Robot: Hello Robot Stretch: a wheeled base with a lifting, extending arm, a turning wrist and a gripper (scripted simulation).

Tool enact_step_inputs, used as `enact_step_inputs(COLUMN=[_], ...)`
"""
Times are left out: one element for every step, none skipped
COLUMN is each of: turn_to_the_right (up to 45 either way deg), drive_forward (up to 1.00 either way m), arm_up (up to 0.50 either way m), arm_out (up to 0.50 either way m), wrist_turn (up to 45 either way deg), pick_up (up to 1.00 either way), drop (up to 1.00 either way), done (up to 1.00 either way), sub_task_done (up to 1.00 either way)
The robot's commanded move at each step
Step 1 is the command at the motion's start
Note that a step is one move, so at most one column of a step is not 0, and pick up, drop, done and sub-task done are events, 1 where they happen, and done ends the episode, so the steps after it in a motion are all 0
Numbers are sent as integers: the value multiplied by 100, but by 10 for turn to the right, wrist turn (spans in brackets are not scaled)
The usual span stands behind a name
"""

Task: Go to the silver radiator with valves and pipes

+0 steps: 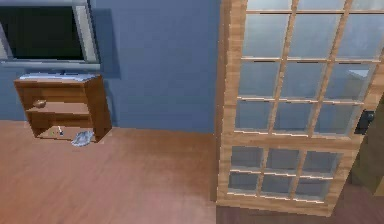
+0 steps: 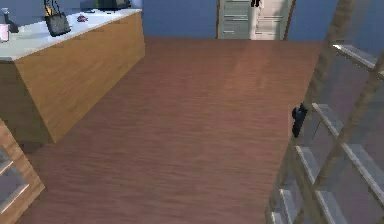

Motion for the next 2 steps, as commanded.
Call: enact_step_inputs(turn_to_the_right=[0, -450], drive_forward=[5, 0], arm_up=[0, 0], arm_out=[0, 0], wrist_turn=[0, 0], pick_up=[0, 0], drop=[0, 0], done=[0, 0], sub_task_done=[0, 0])
